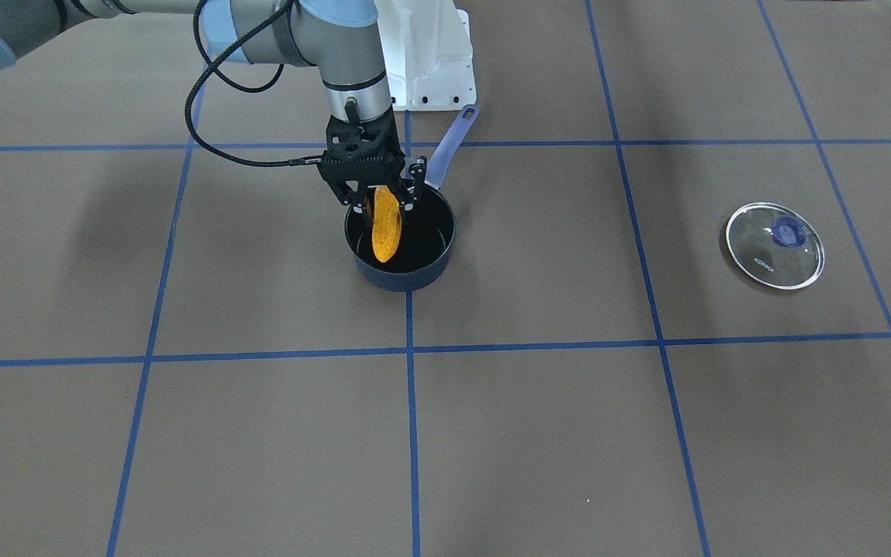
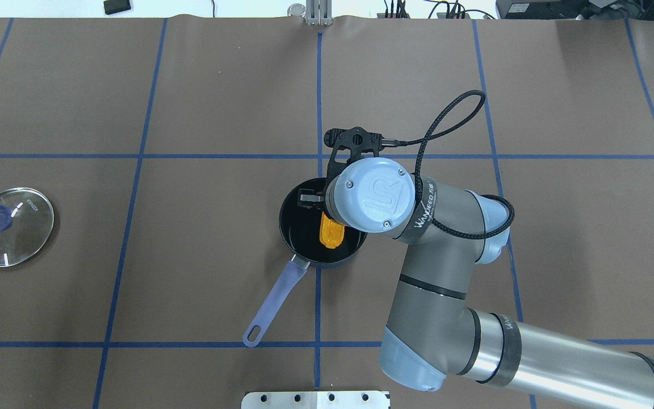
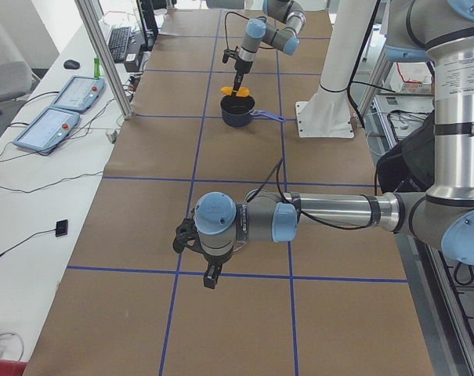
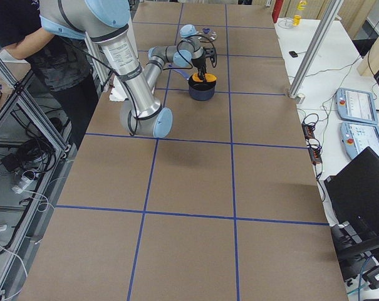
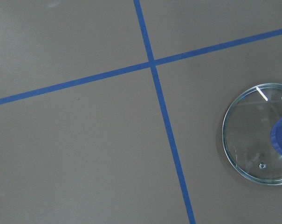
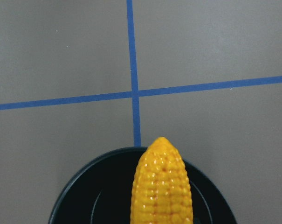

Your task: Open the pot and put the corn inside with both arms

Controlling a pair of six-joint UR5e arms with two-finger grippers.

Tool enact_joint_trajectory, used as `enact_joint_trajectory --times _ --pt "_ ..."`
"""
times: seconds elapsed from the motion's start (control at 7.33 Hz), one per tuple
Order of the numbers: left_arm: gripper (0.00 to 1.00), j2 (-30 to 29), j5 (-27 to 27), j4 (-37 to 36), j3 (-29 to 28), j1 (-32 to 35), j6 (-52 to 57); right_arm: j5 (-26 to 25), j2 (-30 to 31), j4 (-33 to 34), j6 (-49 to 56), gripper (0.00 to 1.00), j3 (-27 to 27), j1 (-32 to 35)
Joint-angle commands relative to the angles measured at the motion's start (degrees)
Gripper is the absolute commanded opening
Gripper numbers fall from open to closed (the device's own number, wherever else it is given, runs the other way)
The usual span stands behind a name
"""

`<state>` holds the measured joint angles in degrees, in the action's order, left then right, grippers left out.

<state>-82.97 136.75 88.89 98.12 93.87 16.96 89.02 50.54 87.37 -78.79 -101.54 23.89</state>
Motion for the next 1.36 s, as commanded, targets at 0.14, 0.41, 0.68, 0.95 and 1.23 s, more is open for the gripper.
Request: enact_joint_trajectory --times 0.14,0.41,0.68,0.95,1.23 --pt "0.99 0.0 -0.1 0.0 -0.1 0.0 0.0 0.5 -0.4 0.4 0.4 1.00 -0.3 1.8" --pt "0.99 0.3 0.0 -0.1 0.0 0.0 0.0 12.9 1.0 0.8 9.6 1.00 -0.1 13.6" --pt "0.99 0.9 -0.2 -0.4 -0.7 0.2 0.0 22.4 8.1 0.6 29.7 1.00 2.0 25.8" --pt "0.99 -0.1 -0.3 -3.4 0.0 0.2 -4.0 31.2 14.7 0.8 48.5 1.00 3.8 37.1" --pt "0.99 -0.2 -0.5 -2.8 0.9 0.1 -5.0 36.1 24.5 0.6 65.1 1.00 4.1 47.9"
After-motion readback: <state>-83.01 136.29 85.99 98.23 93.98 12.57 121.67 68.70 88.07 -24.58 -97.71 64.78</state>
